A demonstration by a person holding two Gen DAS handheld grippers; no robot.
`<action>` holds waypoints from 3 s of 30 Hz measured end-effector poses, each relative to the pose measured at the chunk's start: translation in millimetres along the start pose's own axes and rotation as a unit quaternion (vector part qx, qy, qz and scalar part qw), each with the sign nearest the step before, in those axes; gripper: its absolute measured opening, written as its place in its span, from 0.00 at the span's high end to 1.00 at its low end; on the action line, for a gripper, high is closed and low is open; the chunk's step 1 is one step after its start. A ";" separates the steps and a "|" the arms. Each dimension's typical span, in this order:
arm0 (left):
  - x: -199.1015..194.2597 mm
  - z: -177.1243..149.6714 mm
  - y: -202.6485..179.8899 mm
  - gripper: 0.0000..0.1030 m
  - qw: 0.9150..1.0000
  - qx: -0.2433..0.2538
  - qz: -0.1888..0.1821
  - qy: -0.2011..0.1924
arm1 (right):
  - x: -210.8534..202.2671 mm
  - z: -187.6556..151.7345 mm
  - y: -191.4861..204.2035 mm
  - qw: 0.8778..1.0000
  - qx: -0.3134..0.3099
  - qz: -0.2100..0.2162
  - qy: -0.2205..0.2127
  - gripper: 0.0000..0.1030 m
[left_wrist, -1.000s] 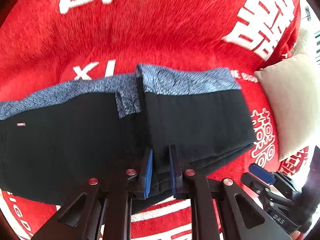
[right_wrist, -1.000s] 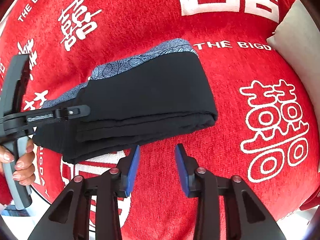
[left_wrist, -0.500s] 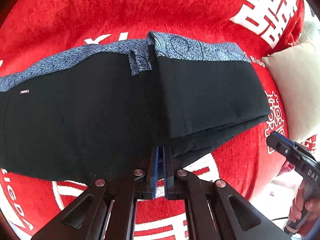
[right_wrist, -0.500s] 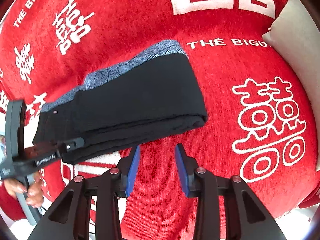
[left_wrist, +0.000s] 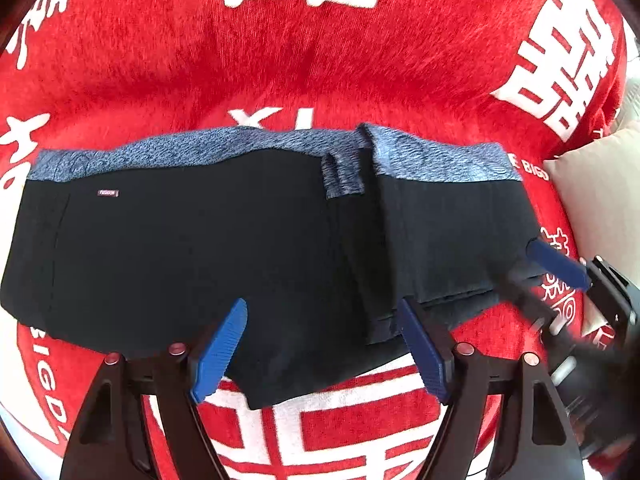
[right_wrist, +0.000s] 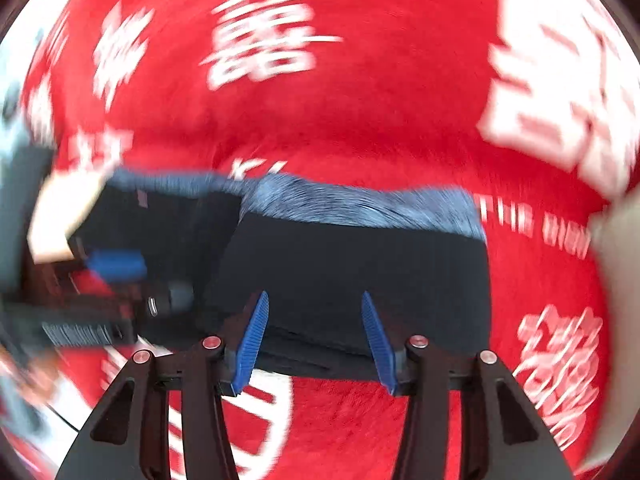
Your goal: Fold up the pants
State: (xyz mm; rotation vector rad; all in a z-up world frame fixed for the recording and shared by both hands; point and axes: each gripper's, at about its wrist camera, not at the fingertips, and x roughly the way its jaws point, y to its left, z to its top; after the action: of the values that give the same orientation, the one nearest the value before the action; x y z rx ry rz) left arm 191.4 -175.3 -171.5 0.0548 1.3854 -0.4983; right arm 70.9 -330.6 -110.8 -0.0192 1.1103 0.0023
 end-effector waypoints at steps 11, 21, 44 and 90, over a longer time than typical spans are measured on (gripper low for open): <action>0.2 -12.2 39.8 0.24 0.999 -0.040 0.019 0.003 | 28.1 -23.7 83.2 0.971 -0.219 -0.084 -0.037 0.49; -11.2 -21.1 66.4 0.24 0.998 -0.059 0.026 -0.003 | 34.5 -5.2 74.2 0.984 -0.173 -0.036 0.003 0.92; -21.2 34.9 -32.4 0.24 0.998 0.033 -0.023 -0.042 | -8.3 -4.0 -102.0 0.984 0.175 0.035 0.005 0.50; 32.9 -1.6 -36.4 0.17 0.998 -0.007 0.065 0.026 | 17.8 -1.1 -111.9 0.982 0.168 0.005 0.087 0.27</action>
State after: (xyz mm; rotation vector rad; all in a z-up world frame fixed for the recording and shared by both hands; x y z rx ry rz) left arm 179.8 -217.4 -193.9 0.1469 1.4255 -0.3814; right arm 79.2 -442.6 -125.6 0.2939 1.2747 -0.1802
